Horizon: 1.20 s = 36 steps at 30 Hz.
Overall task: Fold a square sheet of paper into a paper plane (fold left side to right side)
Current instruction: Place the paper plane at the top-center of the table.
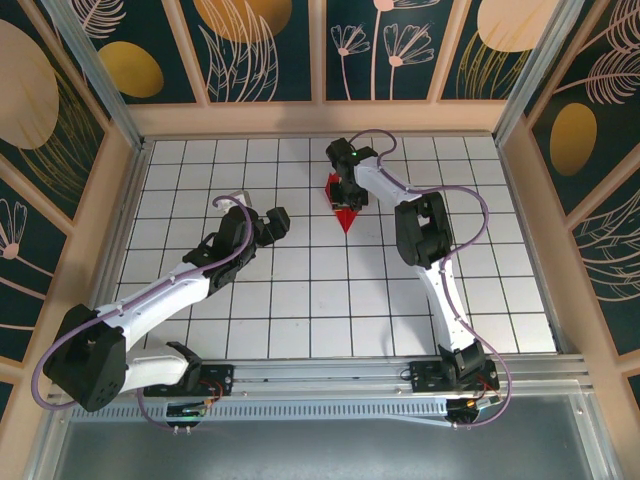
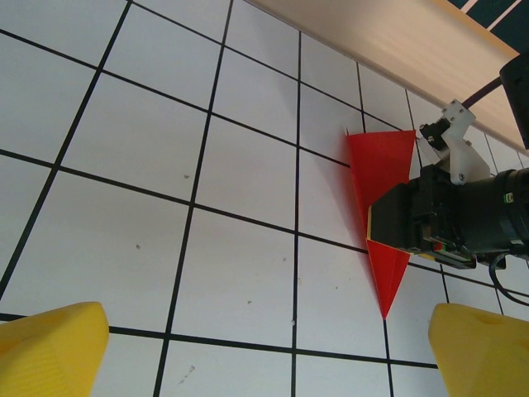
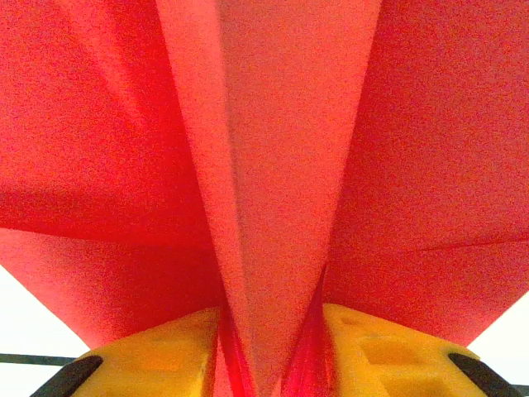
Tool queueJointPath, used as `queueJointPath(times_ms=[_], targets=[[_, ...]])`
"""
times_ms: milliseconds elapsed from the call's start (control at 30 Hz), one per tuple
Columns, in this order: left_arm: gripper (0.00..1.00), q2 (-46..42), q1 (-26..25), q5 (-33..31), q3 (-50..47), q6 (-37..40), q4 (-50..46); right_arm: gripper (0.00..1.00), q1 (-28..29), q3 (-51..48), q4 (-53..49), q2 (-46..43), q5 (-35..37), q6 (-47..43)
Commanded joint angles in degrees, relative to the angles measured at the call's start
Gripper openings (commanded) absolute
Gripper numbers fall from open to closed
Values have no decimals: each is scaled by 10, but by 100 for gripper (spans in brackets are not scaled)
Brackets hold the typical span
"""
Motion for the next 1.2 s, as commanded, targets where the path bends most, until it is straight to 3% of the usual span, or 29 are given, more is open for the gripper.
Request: queueJointPath(times_ms=[0, 1167], targets=[[99, -9, 4, -4, 14, 8, -4, 33, 6, 18, -20, -6, 20, 13], [99, -3, 4, -5, 34, 11, -11, 41, 21, 30, -51, -94, 44, 4]])
